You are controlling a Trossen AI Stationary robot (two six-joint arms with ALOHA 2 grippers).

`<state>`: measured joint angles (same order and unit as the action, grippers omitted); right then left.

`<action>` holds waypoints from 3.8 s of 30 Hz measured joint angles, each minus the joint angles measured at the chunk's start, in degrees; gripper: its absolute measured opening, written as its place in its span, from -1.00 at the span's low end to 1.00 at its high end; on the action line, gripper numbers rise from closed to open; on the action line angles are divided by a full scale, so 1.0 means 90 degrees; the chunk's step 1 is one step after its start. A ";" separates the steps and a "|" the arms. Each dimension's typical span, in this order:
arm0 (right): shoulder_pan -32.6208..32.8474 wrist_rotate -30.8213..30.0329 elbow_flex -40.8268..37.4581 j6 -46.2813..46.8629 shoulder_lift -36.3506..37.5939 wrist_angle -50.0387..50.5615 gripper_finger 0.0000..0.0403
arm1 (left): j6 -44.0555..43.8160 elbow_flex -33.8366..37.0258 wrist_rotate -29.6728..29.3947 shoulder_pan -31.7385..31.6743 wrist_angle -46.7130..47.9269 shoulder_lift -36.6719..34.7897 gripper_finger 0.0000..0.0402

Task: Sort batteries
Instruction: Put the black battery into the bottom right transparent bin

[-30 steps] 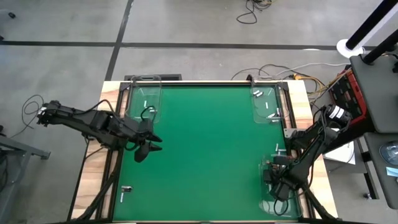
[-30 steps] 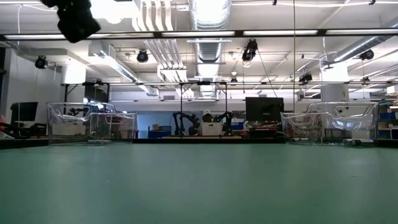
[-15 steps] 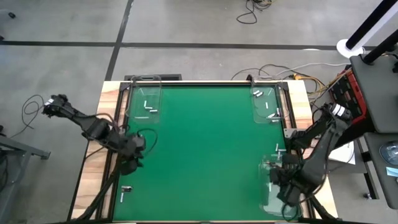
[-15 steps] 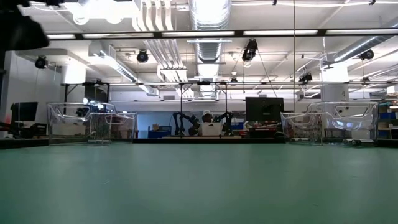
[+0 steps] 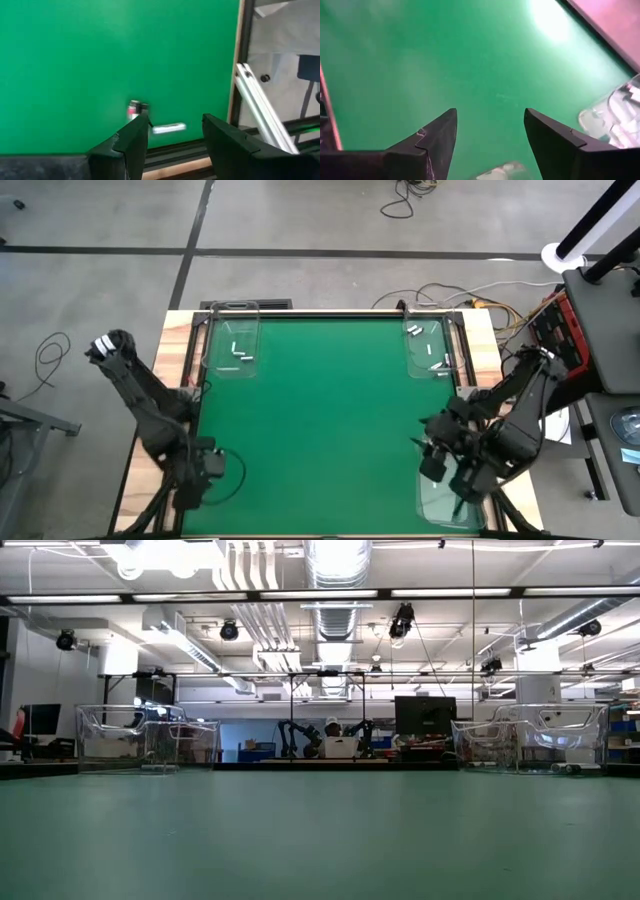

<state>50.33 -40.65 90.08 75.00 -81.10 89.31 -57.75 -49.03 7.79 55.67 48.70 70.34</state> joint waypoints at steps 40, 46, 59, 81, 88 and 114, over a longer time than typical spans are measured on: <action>-0.0611 -0.0184 0.0012 -0.0719 -0.0046 -0.0575 0.09 | -0.0649 0.0106 -0.0305 0.0999 -0.0589 0.2324 -0.16; -0.0611 -0.0199 0.0012 -0.0719 -0.0047 -0.0756 0.09 | -0.0642 0.0076 -0.0261 0.0994 -0.0613 0.2619 -0.29; -0.0618 -0.0162 0.0059 -0.1032 -0.0049 -0.0866 0.09 | -0.0181 0.0065 -0.0481 0.0999 -0.0862 0.2841 -0.95; -0.1188 -0.0165 -0.0497 -0.4112 -0.0053 -0.3687 0.09 | 0.1644 -0.1458 -0.3156 -0.1042 -0.0288 0.1950 -0.94; -0.1258 -0.0170 -0.1335 -0.4737 -0.0058 -0.5702 0.09 | 0.2608 -0.1099 -0.3605 -0.2759 -0.2912 0.0754 -0.94; -0.3219 0.1412 -0.1918 -0.4318 -0.0056 -1.0245 0.08 | 0.3684 -0.0416 -0.3104 -0.4008 -0.8970 0.0518 -0.95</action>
<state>21.36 -27.93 72.82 36.14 -81.60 -2.90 -24.60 -52.77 -20.15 19.60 -32.03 75.00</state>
